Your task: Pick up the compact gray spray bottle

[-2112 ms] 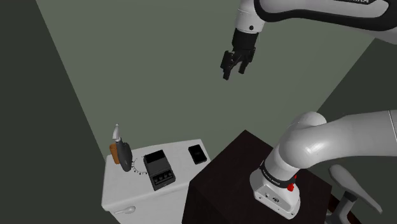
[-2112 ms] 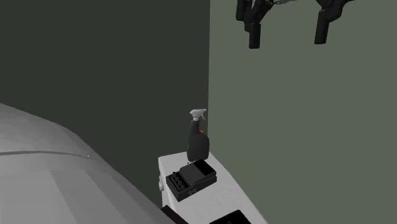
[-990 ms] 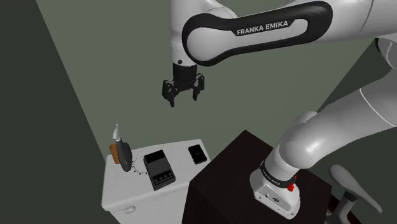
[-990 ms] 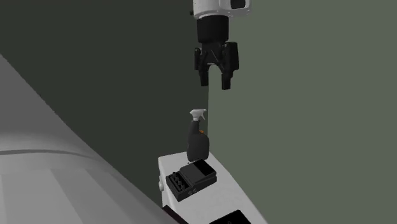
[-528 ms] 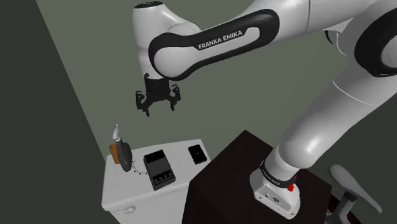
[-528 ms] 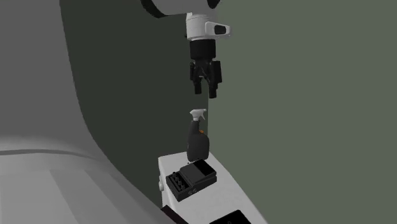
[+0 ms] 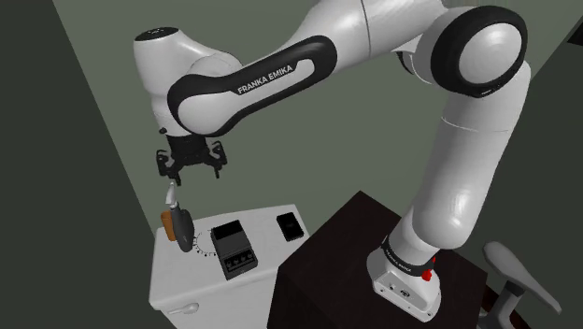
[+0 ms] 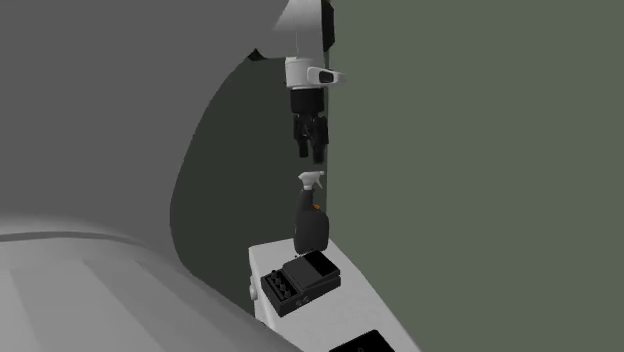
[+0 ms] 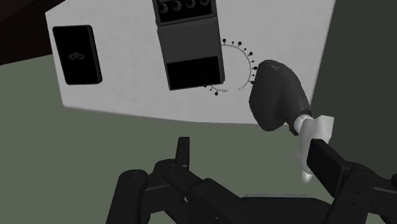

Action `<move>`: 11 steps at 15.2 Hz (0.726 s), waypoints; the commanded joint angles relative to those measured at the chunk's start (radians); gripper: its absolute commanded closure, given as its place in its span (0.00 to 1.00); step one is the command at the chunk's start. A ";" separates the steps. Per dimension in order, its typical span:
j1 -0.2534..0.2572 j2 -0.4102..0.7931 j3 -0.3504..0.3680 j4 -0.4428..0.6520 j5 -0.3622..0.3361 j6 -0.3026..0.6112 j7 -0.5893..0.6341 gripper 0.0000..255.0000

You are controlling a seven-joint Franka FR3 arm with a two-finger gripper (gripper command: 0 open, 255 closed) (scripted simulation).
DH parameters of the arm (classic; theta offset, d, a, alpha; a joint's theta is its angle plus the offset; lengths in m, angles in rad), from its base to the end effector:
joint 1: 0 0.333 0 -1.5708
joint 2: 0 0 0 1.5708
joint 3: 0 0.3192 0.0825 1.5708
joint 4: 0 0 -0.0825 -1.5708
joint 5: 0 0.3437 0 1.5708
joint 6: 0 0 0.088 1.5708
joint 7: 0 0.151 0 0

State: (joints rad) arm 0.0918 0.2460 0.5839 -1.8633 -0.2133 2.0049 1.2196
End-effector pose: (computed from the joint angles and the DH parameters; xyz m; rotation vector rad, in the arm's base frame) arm 0.4639 0.3264 0.3788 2.9818 -0.6948 0.0170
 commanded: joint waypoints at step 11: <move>0.156 0.342 -0.066 0.320 -0.153 -0.033 0.179 0.00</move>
State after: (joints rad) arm 0.2462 0.5797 0.5206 -1.5432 -0.3626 1.9639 1.3966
